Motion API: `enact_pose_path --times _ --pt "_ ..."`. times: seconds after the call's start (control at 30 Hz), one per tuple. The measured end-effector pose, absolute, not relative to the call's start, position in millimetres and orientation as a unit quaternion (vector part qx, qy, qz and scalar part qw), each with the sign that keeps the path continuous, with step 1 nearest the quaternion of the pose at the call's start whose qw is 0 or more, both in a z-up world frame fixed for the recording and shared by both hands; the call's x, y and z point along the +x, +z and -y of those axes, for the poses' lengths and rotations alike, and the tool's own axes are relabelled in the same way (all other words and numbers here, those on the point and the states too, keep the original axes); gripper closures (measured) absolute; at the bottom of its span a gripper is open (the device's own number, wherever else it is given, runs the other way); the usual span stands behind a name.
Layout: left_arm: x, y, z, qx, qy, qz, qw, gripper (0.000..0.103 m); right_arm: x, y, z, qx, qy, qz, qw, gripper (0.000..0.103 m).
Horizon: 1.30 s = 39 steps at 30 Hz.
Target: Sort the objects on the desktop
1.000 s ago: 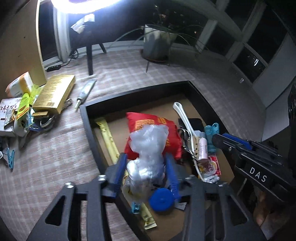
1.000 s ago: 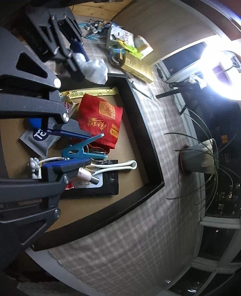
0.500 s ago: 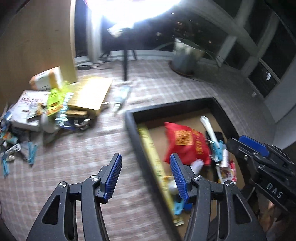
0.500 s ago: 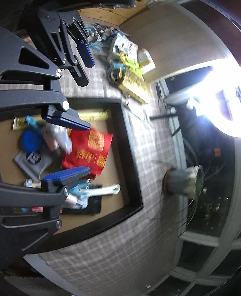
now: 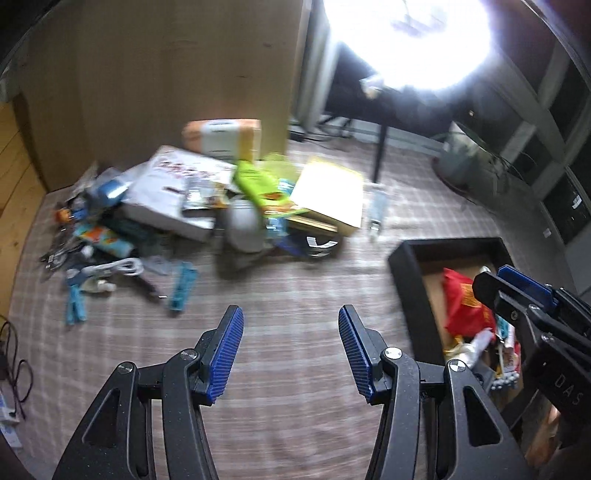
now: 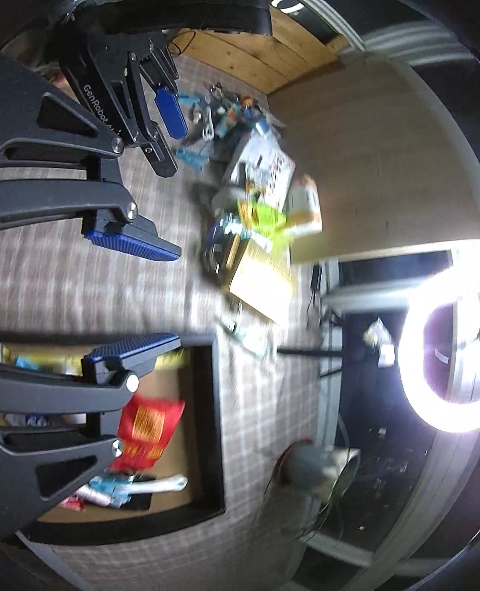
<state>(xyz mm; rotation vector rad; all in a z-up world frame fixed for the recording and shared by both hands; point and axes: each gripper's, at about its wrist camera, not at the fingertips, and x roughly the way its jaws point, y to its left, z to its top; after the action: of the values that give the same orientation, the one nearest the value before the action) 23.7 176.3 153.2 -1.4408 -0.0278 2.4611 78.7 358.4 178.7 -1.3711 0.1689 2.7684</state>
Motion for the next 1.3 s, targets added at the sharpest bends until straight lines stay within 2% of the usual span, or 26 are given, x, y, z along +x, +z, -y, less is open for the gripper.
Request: enact_pose_path --times 0.5,1.3 --pt "13.3 161.1 -87.8 -0.482 0.872 0.025 0.078 0.052 54.0 197.1 -265.2 -0.427 0.904 -0.005 -0.010 0.063" --pt "16.7 163.9 -37.4 -0.469 0.882 0.024 0.023 0.052 48.9 202.6 -195.3 -0.416 0.908 0.042 -0.036 0.063"
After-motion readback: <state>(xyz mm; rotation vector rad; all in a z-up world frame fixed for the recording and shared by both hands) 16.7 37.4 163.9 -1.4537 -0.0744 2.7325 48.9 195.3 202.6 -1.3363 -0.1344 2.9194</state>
